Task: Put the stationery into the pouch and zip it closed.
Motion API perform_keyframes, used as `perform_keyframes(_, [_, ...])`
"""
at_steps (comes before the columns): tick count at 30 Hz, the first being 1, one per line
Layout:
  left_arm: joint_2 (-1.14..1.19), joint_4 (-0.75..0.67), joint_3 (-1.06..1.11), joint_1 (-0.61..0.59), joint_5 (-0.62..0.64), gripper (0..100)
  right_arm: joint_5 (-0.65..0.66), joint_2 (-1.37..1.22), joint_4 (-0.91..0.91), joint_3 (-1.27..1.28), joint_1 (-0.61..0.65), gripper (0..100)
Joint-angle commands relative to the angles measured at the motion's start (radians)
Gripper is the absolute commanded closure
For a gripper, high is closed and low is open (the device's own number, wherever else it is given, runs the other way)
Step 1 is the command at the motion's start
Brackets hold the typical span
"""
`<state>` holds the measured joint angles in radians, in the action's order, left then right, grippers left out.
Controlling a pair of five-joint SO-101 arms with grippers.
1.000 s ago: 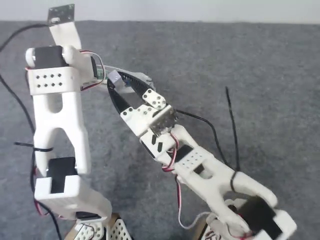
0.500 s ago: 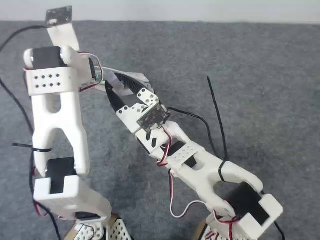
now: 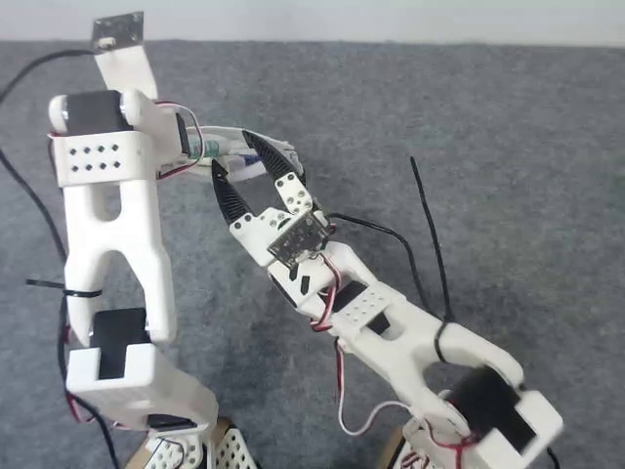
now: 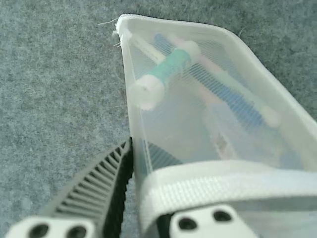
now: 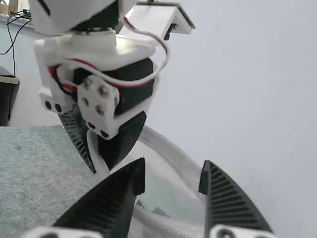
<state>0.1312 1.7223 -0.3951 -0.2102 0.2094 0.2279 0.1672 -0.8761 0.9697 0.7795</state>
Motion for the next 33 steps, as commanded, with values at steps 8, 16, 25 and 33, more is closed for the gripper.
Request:
perform_keyframes(8, [-0.02,0.014,-0.012,-0.008,-0.008,99,-0.063,0.47,0.432,-0.028,-0.104,81.5])
perform_keyframes(16, [-0.02,-0.011,0.025,-0.006,-0.006,99,-0.178,0.63,0.791,-0.046,-0.099,81.7])
perform_keyframes(25, [-0.021,-0.035,0.051,-0.008,-0.006,99,-0.183,0.788,0.869,0.163,-0.101,81.5])
perform_keyframes(33, [-0.021,-0.035,0.051,-0.008,-0.006,99,-0.176,0.727,0.869,0.227,-0.104,81.8])
